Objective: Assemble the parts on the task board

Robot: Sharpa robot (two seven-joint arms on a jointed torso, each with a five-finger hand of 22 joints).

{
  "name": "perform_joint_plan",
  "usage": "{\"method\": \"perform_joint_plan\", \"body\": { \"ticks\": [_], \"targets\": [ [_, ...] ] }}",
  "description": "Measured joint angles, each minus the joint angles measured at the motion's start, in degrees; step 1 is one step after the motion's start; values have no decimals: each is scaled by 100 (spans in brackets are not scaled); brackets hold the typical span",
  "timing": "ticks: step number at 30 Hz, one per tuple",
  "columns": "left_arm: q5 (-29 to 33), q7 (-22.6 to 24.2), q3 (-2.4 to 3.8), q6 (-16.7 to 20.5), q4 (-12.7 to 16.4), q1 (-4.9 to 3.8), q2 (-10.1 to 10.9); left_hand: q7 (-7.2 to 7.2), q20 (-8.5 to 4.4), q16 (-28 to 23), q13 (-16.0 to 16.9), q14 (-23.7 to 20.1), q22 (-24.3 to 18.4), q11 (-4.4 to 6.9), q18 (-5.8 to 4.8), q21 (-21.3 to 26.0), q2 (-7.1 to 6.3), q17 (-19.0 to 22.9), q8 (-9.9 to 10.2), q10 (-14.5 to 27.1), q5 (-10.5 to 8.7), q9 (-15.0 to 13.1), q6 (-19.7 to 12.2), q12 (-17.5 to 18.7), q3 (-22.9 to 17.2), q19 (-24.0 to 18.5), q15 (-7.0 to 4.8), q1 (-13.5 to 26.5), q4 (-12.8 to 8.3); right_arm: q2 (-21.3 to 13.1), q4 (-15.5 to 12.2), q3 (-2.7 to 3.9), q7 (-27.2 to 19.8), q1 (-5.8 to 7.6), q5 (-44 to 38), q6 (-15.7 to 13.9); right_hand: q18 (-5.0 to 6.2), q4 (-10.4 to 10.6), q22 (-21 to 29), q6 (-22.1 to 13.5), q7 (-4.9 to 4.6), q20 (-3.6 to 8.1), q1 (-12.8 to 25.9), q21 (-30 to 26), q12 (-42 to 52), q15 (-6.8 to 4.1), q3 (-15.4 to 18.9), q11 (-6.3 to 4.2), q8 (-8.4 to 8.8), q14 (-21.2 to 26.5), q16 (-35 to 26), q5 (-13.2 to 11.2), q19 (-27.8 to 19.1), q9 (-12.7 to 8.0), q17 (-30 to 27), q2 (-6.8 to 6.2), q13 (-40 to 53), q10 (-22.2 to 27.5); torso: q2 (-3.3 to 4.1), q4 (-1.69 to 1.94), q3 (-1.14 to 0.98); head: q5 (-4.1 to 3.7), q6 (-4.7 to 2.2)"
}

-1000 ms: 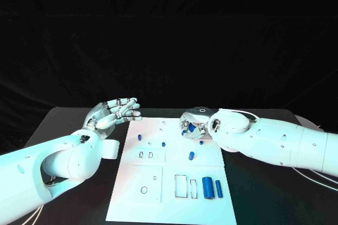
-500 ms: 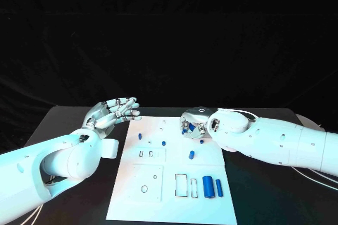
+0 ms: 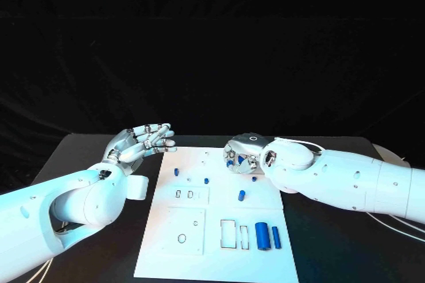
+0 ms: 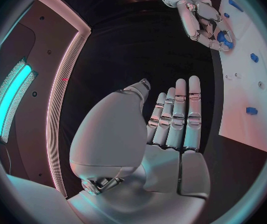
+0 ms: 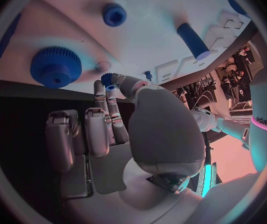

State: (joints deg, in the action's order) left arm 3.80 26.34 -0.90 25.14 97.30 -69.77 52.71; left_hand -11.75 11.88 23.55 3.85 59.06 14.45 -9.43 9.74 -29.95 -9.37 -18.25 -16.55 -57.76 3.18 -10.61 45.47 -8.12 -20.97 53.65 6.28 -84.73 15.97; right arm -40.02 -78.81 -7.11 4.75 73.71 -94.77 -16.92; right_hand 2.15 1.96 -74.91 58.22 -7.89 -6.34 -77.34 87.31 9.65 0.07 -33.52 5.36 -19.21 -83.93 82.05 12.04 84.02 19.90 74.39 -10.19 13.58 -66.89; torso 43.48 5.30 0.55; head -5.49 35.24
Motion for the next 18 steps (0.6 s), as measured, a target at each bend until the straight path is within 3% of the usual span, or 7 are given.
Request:
{"method": "perform_joint_plan", "body": {
  "ticks": [6,18],
  "targets": [
    [0,-5,0,0,-8,0,-2,0,0,0,0,0,8,0,0,0,0,-9,0,0,0,6,0,20,0,0,0,0,0,123,71,23,35,26,-4,-308,0,-2,0,0,0,0,0,0,-1,-20,-1,0,0,-20,0,-13,0,13,8,0,0,0,1,14,3,0,-43],
    [0,-13,0,0,-13,-1,-36,0,0,0,1,0,16,0,0,-21,0,-18,29,0,0,5,0,19,-24,0,0,0,-25,726,685,34,131,57,-6,-736,0,-34,1,-1,0,20,0,21,-7,-20,-1,17,0,-20,0,-32,-21,36,8,0,2,-17,12,49,8,-14,-58]
  ]
}}
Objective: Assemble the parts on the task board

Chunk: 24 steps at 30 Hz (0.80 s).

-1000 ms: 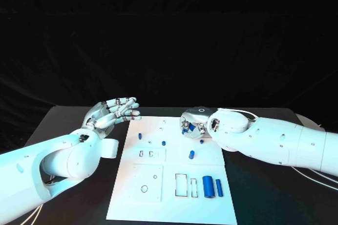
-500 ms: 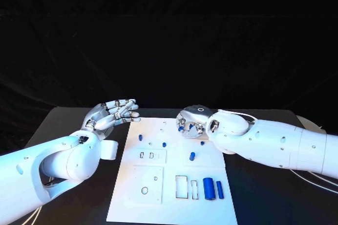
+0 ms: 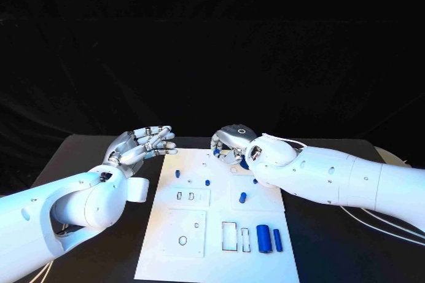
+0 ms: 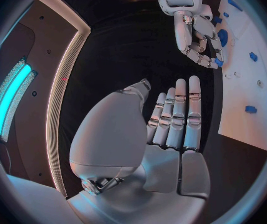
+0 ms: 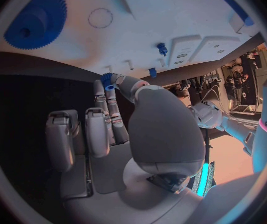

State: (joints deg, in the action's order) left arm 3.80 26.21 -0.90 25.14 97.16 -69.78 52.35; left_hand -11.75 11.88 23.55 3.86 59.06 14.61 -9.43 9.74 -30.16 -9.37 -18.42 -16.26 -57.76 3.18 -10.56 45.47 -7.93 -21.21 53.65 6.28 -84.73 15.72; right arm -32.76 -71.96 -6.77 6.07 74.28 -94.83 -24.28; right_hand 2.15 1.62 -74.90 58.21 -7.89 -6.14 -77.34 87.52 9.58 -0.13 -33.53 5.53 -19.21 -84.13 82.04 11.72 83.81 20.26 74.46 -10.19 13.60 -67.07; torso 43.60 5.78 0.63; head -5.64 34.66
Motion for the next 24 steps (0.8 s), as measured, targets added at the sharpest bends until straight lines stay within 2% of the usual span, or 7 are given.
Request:
{"method": "perform_joint_plan", "body": {
  "ticks": [13,24],
  "targets": [
    [0,-6,1,0,23,-29,-10,0,0,0,0,0,-1,0,0,0,0,1,0,0,0,-1,0,0,0,0,0,0,0,415,471,1,10,-8,7,-147,0,2,-4,-1,-1,0,0,0,18,0,2,0,1,0,22,27,0,10,9,0,1,0,25,3,-4,35,-2],
    [0,-10,1,0,29,-45,-11,0,0,0,0,0,6,0,0,0,0,-6,0,0,0,-1,0,0,0,0,0,0,0,521,602,-4,-7,-66,22,-134,0,2,-3,-2,-1,0,0,0,17,0,3,0,6,0,22,24,0,24,8,0,2,0,42,10,-10,41,25]
  ]
}}
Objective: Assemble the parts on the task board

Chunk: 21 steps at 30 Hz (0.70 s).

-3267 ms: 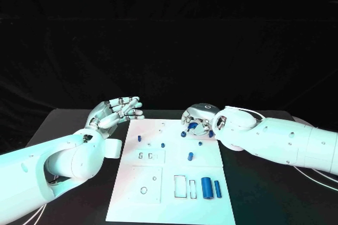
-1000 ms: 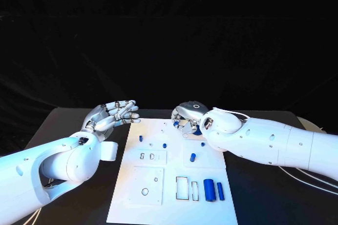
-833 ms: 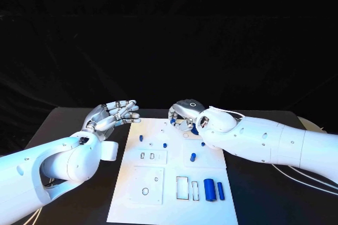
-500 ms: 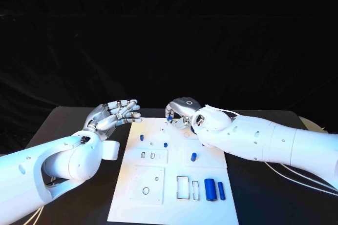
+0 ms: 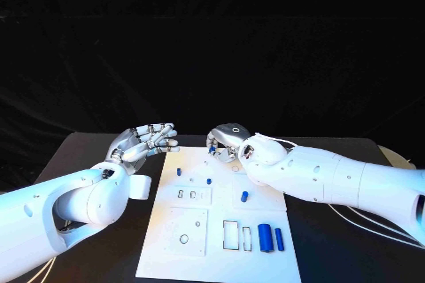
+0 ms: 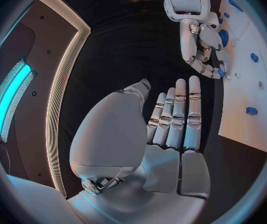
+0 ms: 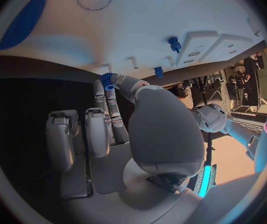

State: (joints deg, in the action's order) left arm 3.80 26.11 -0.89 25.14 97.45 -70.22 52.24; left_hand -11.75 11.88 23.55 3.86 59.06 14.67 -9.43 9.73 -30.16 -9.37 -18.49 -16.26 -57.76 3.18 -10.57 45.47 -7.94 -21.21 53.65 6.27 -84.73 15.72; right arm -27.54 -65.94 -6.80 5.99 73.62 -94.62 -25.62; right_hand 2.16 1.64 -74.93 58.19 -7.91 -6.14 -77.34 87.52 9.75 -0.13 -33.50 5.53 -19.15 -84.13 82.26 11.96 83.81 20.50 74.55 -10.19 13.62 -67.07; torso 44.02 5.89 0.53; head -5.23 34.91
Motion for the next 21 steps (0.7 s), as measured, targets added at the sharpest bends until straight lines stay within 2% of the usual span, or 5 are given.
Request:
{"method": "perform_joint_plan", "body": {
  "ticks": [10,21],
  "targets": [
    [0,-5,0,0,-3,-5,-5,0,0,0,0,0,-1,0,0,0,0,1,0,0,0,0,0,0,0,0,0,0,0,51,49,-2,-26,-14,20,18,0,0,1,-2,-1,0,-15,0,-14,0,1,0,10,0,0,-11,0,-1,-6,15,2,0,1,10,2,3,14],
    [-1,-11,1,0,-6,-10,-11,0,0,0,0,0,6,0,0,-36,0,-6,0,0,0,5,0,28,0,0,0,0,0,121,151,-8,-47,-45,45,104,0,0,2,-58,-17,0,-15,0,-39,1,2,2,-15,0,0,-24,0,33,-20,15,39,-1,0,38,16,-20,29]
  ]
}}
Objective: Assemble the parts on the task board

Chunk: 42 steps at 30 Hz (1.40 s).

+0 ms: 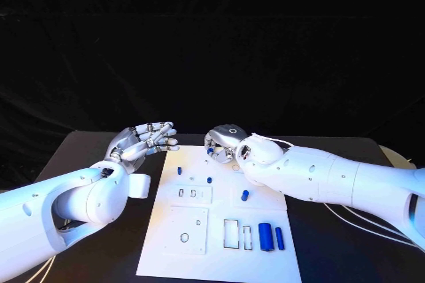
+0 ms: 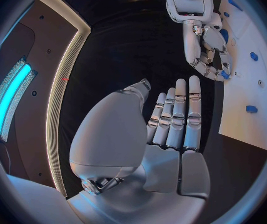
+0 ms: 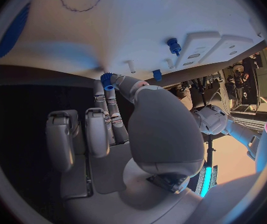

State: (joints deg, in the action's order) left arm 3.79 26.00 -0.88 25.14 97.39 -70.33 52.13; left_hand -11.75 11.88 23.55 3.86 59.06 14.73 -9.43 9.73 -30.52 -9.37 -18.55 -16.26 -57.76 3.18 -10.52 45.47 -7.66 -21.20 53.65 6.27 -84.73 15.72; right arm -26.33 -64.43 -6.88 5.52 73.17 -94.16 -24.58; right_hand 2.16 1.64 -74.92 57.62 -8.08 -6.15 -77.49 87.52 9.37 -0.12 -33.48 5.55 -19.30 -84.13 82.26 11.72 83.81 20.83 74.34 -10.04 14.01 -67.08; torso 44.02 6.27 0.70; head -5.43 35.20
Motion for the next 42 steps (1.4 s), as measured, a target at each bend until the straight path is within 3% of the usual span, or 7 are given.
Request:
{"method": "perform_joint_plan", "body": {
  "ticks": [9,13,15,24,33,38,42],
  "targets": [
    [-1,-7,0,0,-2,-6,1,0,0,0,0,0,0,0,0,0,0,0,0,0,0,0,0,0,0,0,0,0,0,32,68,-1,4,-15,8,96,0,-5,1,-255,-87,0,29,-75,-79,18,4,-76,106,18,0,-43,0,41,-86,57,40,94,-2,14,6,-14,9],
    [-2,-10,0,0,-3,-11,2,0,0,0,0,0,-1,0,0,0,0,0,0,0,0,-1,0,0,0,0,0,0,0,38,86,-9,6,-27,12,102,1,64,1,-789,-258,-163,231,-460,-320,197,-56,103,458,9,-273,-391,-255,-49,-562,-95,9,606,-3,18,7,-22,9],
    [-2,-11,0,0,-3,-14,4,0,0,0,0,0,0,0,0,0,0,0,0,0,0,-1,0,0,-1,0,0,0,-1,34,71,-8,5,-26,14,80,145,115,141,-1010,-286,-208,374,-720,-412,223,-1,166,610,8,-433,-472,-540,-83,-824,-172,-80,872,-3,22,8,-24,10],
    [-3,-17,0,0,-20,-19,41,0,0,0,0,0,4,0,0,0,0,-5,0,0,0,-1,0,0,-16,0,0,0,-16,-379,-473,6,-2,-9,25,-86,146,183,220,-1005,-307,-235,440,-831,-338,238,179,203,646,9,-466,-318,-607,-45,-918,-288,-117,967,-10,21,7,-22,-15],
    [-3,-23,-2,1,-18,-23,110,0,0,0,0,0,9,0,0,0,0,-9,0,0,0,-1,0,0,-16,0,0,0,-16,-1518,-1456,73,36,169,423,-170,143,283,-4,-737,-269,-193,440,-442,107,223,219,83,601,23,-183,-140,-124,23,-428,-288,-34,304,-33,-32,0,-17,-71],
    [-3,-28,-1,0,-4,-26,132,0,0,0,0,0,9,0,0,0,0,-9,0,0,0,-1,0,0,-16,0,0,0,-16,-2015,-1767,83,155,221,996,4,40,407,-3,-935,-153,-70,581,-142,796,30,511,-107,697,12,35,57,30,43,-87,-429,408,-604,-47,-79,-4,-27,-100],
    [-3,-33,-1,-2,10,-26,139,0,0,0,0,0,8,0,-1,0,0,-9,0,0,0,-1,0,0,-16,0,0,0,-16,-2253,-1857,85,286,235,1434,282,-49,459,-3,-1026,-79,2,613,-19,1910,-21,879,-193,553,20,182,83,21,164,58,-461,1390,-884,-53,-101,-14,-29,-105]
  ]
}}
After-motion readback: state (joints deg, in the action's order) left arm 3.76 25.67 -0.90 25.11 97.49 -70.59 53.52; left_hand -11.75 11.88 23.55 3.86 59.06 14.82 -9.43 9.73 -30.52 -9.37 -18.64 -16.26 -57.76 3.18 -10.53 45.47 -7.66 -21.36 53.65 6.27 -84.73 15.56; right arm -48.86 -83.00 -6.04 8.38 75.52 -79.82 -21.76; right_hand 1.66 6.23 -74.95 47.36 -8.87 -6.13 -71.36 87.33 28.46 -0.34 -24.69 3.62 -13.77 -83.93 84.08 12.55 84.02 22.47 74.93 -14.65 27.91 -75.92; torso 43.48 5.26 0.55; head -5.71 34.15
